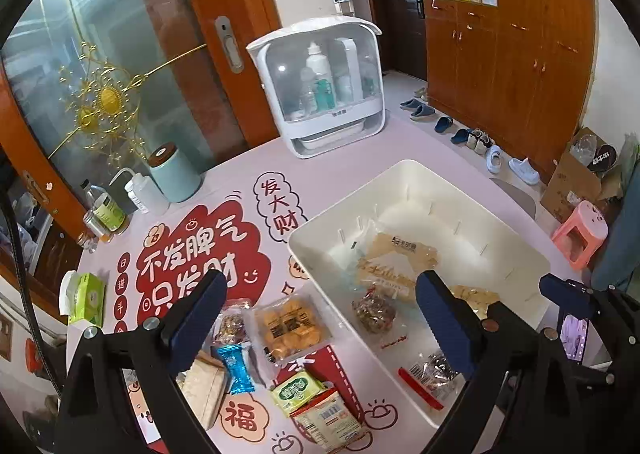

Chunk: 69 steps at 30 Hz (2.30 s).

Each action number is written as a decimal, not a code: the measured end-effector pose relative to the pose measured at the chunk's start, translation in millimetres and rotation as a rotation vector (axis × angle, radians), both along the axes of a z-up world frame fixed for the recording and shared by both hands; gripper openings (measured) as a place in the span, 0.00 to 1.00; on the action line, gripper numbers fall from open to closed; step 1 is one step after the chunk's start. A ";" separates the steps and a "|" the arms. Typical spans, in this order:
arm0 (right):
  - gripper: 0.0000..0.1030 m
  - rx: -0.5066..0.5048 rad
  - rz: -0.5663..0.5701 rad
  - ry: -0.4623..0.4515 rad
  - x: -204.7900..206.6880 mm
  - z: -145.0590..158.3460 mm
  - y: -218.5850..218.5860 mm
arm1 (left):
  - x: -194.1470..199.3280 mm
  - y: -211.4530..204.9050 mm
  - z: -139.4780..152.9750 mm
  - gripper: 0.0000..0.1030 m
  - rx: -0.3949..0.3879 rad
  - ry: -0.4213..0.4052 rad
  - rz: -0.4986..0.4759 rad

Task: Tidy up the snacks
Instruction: 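Carry the nut bag with the left tool while the right tool carries the jerky bag into the bin, then withdraw both open tools from the bin back toward the snacks, then grasp the brown paper cake with the left tool while the right grasps the biscuit pack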

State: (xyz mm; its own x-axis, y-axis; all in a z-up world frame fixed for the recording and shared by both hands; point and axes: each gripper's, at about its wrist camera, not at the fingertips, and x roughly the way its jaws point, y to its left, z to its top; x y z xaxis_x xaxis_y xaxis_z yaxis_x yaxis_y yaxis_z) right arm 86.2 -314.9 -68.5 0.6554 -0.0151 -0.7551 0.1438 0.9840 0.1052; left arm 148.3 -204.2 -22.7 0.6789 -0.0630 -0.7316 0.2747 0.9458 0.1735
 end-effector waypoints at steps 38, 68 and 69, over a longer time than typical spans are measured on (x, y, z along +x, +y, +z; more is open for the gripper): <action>0.65 -0.008 0.041 -0.092 -42.9 41.0 159.0 | -59.3 278.2 17.2 0.92 -0.084 -0.047 0.168; 0.70 -0.014 0.181 0.265 -13.8 -152.5 170.6 | 18.2 239.3 -180.8 0.92 0.069 0.370 -0.092; 0.70 -0.019 0.190 0.271 -11.5 -155.6 170.7 | 20.0 237.6 -183.9 0.92 0.079 0.376 -0.092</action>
State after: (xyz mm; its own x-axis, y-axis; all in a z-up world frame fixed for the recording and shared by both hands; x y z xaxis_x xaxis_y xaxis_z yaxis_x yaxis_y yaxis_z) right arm 74.7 -144.2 -224.1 0.4227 0.0724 -0.9034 -0.0225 0.9973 0.0694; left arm 168.3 33.4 -206.7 0.3564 -0.0443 -0.9333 0.4157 0.9021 0.1160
